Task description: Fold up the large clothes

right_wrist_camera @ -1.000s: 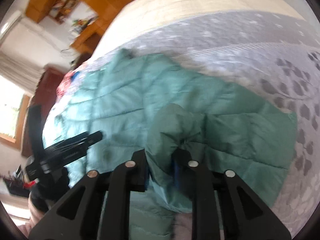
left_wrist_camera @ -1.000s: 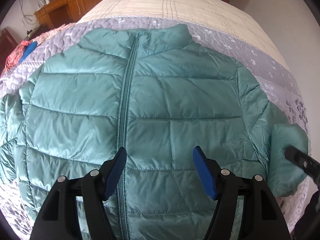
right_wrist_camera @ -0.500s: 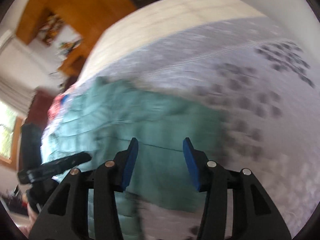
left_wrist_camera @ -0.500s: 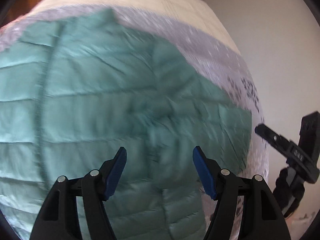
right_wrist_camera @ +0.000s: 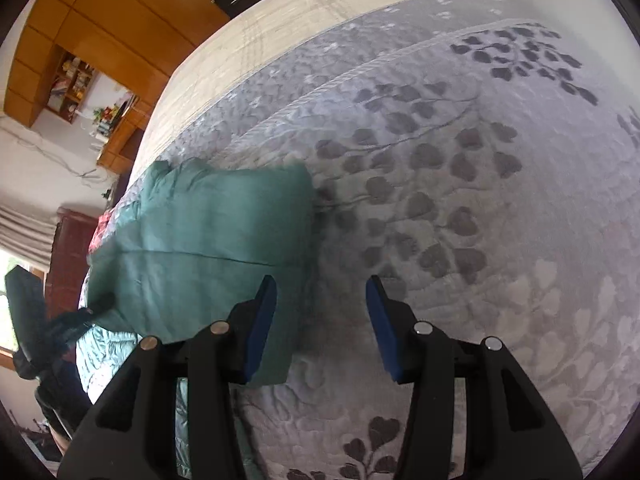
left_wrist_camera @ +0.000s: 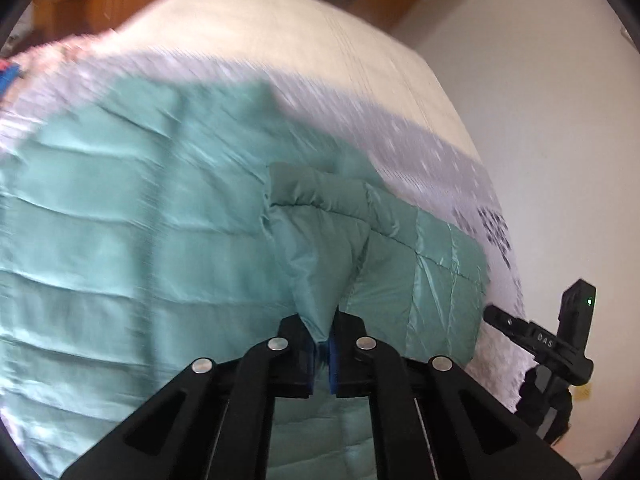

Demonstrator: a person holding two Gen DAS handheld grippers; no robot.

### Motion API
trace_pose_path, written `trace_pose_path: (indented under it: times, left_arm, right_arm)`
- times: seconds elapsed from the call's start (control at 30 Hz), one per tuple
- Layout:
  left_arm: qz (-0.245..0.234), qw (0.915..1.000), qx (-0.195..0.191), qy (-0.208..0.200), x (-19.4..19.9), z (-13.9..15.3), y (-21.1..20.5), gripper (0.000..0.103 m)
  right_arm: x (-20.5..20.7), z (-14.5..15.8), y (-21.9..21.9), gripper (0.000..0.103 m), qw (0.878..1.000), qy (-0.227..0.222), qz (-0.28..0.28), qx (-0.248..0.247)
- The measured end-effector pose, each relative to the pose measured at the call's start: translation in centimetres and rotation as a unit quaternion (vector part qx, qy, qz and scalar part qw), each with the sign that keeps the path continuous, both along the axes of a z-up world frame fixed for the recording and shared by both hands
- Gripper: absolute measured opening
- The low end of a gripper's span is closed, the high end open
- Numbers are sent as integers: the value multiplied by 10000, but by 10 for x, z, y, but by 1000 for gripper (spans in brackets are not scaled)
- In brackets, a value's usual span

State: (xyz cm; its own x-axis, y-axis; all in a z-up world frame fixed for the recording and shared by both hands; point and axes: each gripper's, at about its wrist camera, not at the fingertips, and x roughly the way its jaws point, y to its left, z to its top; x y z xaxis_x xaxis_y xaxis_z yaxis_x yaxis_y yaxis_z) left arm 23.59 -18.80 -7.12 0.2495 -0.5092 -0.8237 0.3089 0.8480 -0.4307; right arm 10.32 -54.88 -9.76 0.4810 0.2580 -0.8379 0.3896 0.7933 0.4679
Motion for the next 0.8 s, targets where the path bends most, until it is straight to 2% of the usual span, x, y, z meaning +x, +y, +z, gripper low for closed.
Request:
trace_pose_path:
  times: [0.17,0.3,0.43,0.6,0.67,0.8]
  left_arm:
    - [594,9972,313,-318,14,21,69,4]
    - [1031,9917,676,-360,26,19,112,4]
    - [1365,9853,1004,-223,36,2,146,4]
    - [1490,9795,1347,135,41,-41,164,5]
    - [1523,9781,1398,223,42,-56,168,6]
    - [1502,9781,1420,260,46,-68,165,9]
  right_arm:
    - [24,-3,30,47,9976,-121,460,506]
    - [46,-5,62,47,9954,-40,840,467]
    - [64,-8,86,43,9932,55,1082,437]
    - [81,-20,105,38,9916,388,1221,194]
    - [85,-30,108,37,9908,581,1224,61]
    - [89,-42,114,37,9887,768,1280,-134]
